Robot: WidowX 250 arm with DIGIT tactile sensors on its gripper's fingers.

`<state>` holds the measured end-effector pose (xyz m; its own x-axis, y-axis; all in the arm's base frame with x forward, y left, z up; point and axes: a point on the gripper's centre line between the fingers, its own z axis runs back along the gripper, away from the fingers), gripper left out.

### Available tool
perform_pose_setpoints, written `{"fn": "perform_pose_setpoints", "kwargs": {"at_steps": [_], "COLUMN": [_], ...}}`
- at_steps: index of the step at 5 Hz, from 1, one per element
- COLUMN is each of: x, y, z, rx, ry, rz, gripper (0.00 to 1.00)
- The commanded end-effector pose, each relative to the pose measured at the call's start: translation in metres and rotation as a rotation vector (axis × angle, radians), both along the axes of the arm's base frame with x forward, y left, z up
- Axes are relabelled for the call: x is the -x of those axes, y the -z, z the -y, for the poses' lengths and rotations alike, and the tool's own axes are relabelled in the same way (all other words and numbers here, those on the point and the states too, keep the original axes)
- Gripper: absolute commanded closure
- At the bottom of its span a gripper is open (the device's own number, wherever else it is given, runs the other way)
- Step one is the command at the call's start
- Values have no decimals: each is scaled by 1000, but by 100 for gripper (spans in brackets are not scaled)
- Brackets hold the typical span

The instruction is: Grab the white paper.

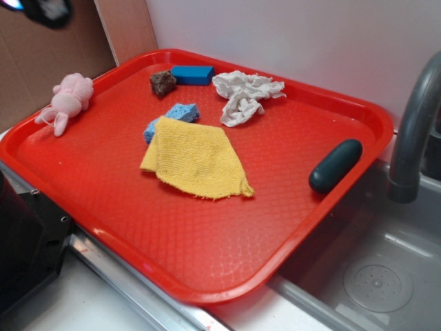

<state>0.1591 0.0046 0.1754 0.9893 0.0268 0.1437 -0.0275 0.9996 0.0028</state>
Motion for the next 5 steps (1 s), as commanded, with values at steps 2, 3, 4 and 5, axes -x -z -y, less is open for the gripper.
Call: {"fn": "perform_pose_setpoints", "kwargs": {"at_steps": [2, 3, 4, 5], "x": [-142, -157, -151, -157], "y": [51, 73, 96, 110], "z": [26, 35, 40, 32], "rx": [-39, -61, -33, 9], "ry": [-7, -117, -367, -366], "rz": [129, 101, -5, -18], "gripper": [0, 0, 0, 0]}}
